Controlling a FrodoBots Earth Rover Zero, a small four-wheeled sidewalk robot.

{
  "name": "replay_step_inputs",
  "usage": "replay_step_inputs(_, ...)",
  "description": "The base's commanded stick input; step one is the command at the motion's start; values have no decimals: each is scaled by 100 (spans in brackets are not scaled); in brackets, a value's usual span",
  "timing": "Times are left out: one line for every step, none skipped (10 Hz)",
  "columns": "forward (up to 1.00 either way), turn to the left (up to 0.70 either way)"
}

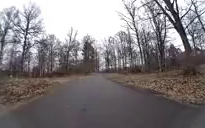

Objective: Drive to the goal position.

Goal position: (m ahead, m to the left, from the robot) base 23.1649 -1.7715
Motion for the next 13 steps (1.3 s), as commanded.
replay_step_inputs(100,0)
replay_step_inputs(100,6)
replay_step_inputs(100,19)
replay_step_inputs(100,30)
replay_step_inputs(100,36)
replay_step_inputs(100,40)
replay_step_inputs(100,39)
replay_step_inputs(100,26)
replay_step_inputs(100,14)
replay_step_inputs(100,1)
replay_step_inputs(100,0)
replay_step_inputs(100,0)
replay_step_inputs(100,0)
